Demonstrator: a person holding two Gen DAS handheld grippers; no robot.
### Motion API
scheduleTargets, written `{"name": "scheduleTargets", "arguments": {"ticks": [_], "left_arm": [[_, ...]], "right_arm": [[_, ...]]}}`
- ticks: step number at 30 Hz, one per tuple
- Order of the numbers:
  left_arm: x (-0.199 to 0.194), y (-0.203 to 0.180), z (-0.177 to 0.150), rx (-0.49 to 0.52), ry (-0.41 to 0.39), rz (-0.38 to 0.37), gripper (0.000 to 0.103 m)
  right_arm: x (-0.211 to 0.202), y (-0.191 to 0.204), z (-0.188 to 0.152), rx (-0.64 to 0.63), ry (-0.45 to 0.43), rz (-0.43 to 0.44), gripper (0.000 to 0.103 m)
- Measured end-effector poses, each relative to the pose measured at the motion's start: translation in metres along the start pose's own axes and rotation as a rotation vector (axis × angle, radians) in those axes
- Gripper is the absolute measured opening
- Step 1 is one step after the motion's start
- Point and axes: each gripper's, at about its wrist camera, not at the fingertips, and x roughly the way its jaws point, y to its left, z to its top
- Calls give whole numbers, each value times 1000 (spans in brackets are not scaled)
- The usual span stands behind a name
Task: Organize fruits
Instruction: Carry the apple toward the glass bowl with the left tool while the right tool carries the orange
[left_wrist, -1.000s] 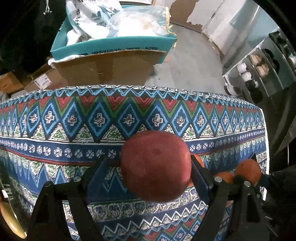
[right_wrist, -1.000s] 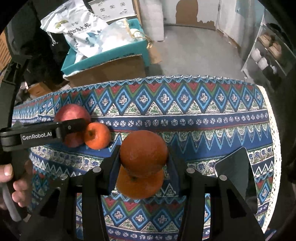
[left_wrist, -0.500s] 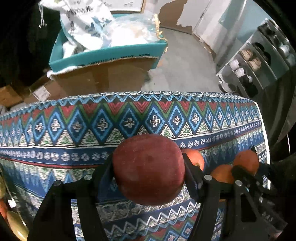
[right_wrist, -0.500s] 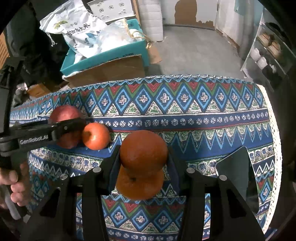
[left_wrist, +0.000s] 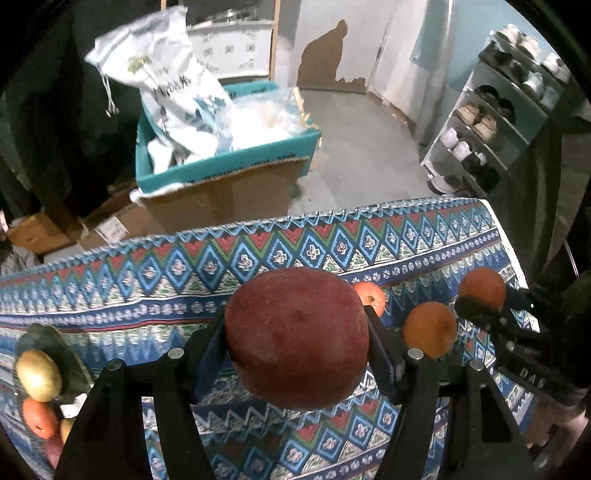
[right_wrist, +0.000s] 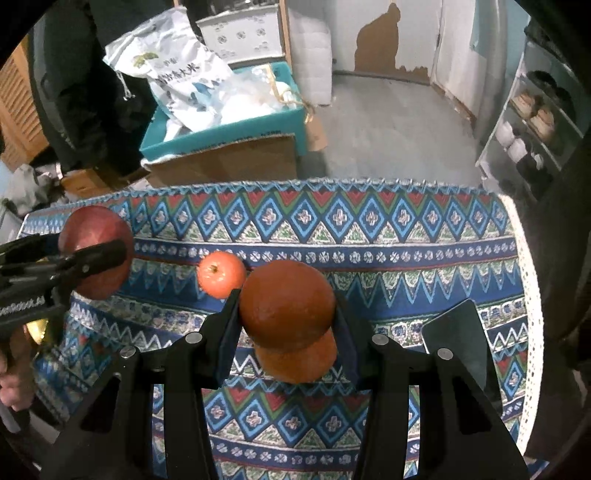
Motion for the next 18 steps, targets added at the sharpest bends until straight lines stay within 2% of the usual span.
{"name": "scheduleTargets", "arguments": {"ticks": [18], "left_arm": [[-83, 6, -24, 55, -117, 24, 70]], "right_arm": [[-75, 32, 11, -34, -138, 23, 47]]}}
